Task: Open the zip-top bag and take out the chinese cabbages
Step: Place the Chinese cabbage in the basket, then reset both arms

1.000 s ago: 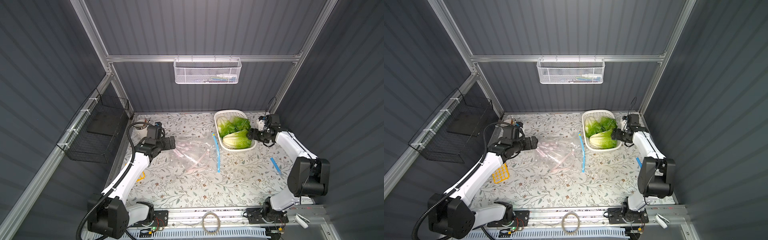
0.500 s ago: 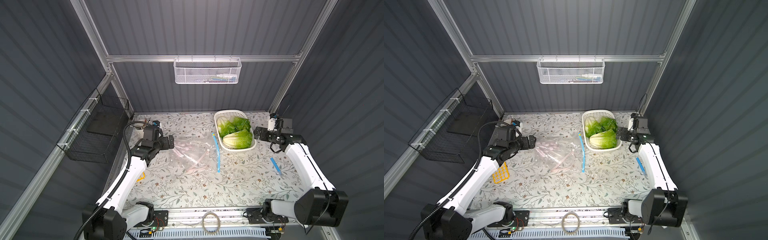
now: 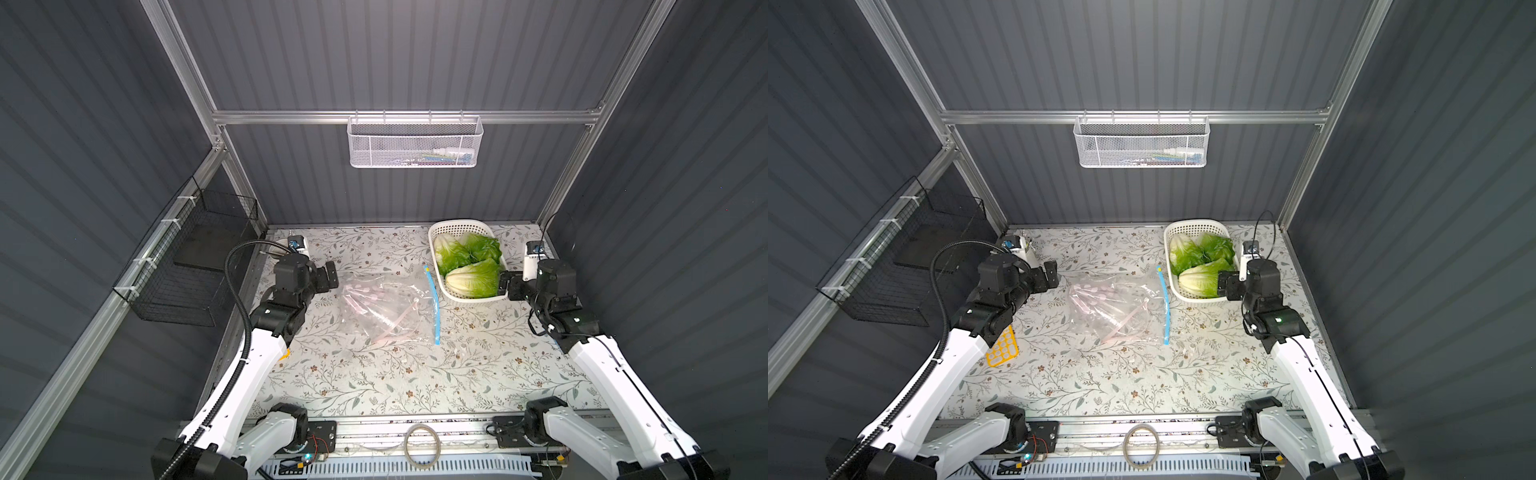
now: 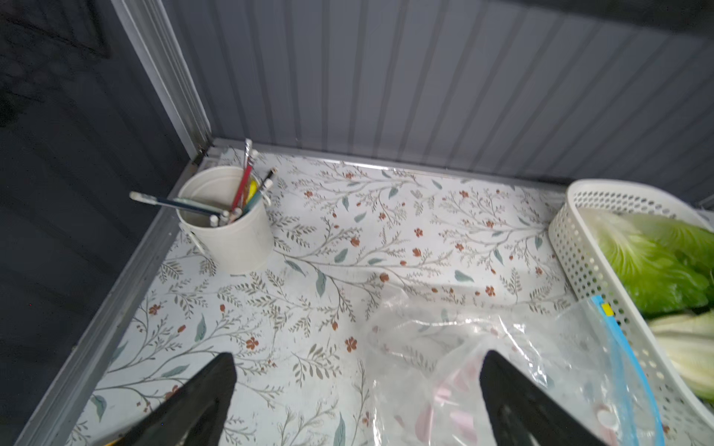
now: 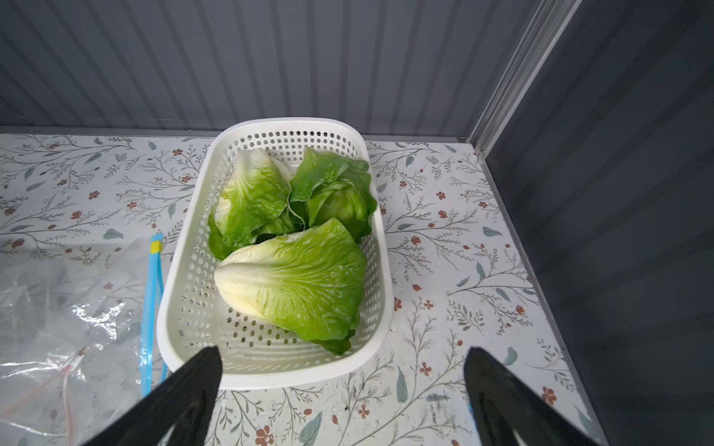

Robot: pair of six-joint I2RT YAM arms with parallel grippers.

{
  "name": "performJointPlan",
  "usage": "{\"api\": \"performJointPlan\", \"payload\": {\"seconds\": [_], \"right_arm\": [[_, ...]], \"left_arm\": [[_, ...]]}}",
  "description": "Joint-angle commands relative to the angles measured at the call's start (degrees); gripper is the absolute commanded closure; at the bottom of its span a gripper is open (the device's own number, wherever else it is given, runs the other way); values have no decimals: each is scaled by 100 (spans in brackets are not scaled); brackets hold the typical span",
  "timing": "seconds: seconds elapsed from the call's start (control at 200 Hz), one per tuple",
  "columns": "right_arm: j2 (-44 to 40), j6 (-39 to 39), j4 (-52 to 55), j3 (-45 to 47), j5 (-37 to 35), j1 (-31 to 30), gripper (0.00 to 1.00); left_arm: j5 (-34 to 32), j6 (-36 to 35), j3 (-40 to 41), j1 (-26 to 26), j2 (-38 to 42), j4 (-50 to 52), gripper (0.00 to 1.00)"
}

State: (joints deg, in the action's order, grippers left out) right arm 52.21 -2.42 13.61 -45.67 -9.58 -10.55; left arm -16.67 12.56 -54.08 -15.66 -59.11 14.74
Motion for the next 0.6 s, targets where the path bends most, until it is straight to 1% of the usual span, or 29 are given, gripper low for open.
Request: {"api": "performJointPlan", "payload": {"seconds": [0.0,0.075,0.12,0.175,0.265,0.325,0.39,0.475,0.595], "right_arm": [[-403,38,-2067,1050,433,-19,1],[-645,230,-3682,1991,436,-18,1],[-665,168,-4138,2299,207,-18,1],[-599,82,-4019,2335,31,-5,1],[-325,513,-3823,2347,233,17,1],[-113,663,-3868,2378,161,17,1],[124,433,-3935,2383,63,137,1],[383,357,-3991,2396,433,384,1],[737,53,-4088,2386,588,702,1]], "left_arm": [[-806,-213,264,-16,-27,-844,0],[-1109,-535,457,-16,-234,-1142,0],[-1244,-694,618,-16,-393,-1361,0],[-1387,-866,858,-16,-581,-1702,0],[-1485,-1092,1371,-16,-825,-2524,0],[-1526,-1172,1765,-17,-959,-3236,0],[-1493,-1321,2079,-16,-1138,-3821,0],[-1484,-1504,2316,-7,-1446,-4369,0],[-1389,-1567,2620,18,-1858,-5143,0]]}}
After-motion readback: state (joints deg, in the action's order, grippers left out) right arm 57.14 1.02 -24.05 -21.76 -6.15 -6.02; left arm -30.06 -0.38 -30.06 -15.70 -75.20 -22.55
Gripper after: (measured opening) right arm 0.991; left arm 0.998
